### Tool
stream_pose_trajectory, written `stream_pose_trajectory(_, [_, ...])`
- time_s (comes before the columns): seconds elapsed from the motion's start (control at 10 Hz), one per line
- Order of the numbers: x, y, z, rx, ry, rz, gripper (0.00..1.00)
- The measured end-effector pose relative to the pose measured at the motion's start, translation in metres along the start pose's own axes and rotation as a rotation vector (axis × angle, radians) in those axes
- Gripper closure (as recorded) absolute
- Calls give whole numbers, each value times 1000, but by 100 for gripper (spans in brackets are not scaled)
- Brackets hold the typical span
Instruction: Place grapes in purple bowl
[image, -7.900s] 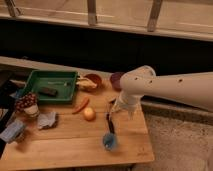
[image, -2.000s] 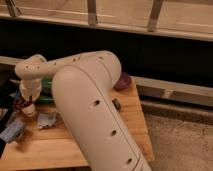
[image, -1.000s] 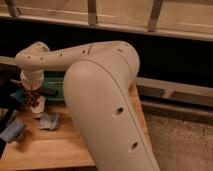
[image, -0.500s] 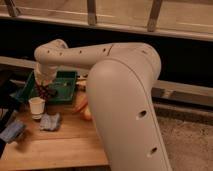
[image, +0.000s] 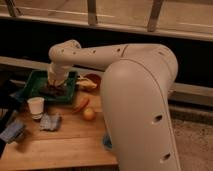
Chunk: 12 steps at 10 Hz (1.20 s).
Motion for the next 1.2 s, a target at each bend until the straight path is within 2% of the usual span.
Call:
stream_pose_trajectory(0.1, [-7,-22,-3,24,5,39,100])
stream_pose_trajectory(0.2, [-11,-33,-4,39,10,61,100])
stream_pose_trajectory(0.5, [-32,-83,2,112,67,149,100])
stream_pose_trajectory(0.8, [-44,-137,-1,168,98,234,100])
stream_pose_trajectory(0.9, [-42,-152,-6,183,95,260,100])
stream_pose_trajectory(1.0, [-40,-164,-15,193,73,281,100])
stream_pose_trajectory(1.2, [-37,-170,-20,199,59,292,100])
